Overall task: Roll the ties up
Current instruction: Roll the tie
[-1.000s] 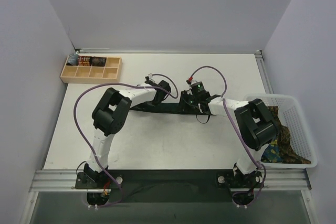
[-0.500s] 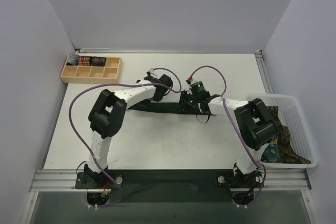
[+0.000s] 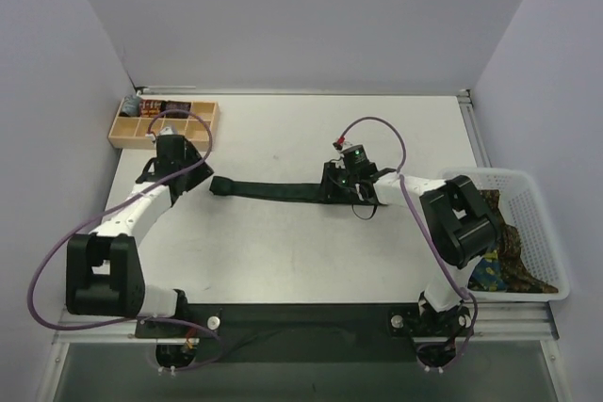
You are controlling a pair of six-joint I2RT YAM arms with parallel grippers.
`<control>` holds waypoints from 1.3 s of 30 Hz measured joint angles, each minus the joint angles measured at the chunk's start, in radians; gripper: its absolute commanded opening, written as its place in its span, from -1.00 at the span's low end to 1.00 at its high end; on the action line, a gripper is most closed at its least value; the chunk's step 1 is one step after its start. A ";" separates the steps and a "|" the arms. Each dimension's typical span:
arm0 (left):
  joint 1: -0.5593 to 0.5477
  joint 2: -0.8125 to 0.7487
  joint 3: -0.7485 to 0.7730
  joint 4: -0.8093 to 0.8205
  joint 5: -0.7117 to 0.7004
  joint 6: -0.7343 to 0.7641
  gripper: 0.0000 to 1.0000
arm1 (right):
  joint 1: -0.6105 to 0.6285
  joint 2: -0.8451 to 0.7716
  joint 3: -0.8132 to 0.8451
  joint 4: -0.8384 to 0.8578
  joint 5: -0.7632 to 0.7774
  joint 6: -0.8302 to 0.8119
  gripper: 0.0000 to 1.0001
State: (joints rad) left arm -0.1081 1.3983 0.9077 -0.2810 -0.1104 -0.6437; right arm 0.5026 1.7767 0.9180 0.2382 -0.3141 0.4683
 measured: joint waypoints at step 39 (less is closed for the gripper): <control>0.161 0.660 -0.489 1.706 0.567 -0.719 0.01 | -0.019 0.004 0.002 -0.007 -0.043 -0.002 -0.29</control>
State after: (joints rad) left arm 0.0532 2.0583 0.4191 1.4246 0.4568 -1.3624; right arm 0.4835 1.7805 0.9199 0.2310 -0.3573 0.4660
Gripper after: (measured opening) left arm 0.499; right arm 0.354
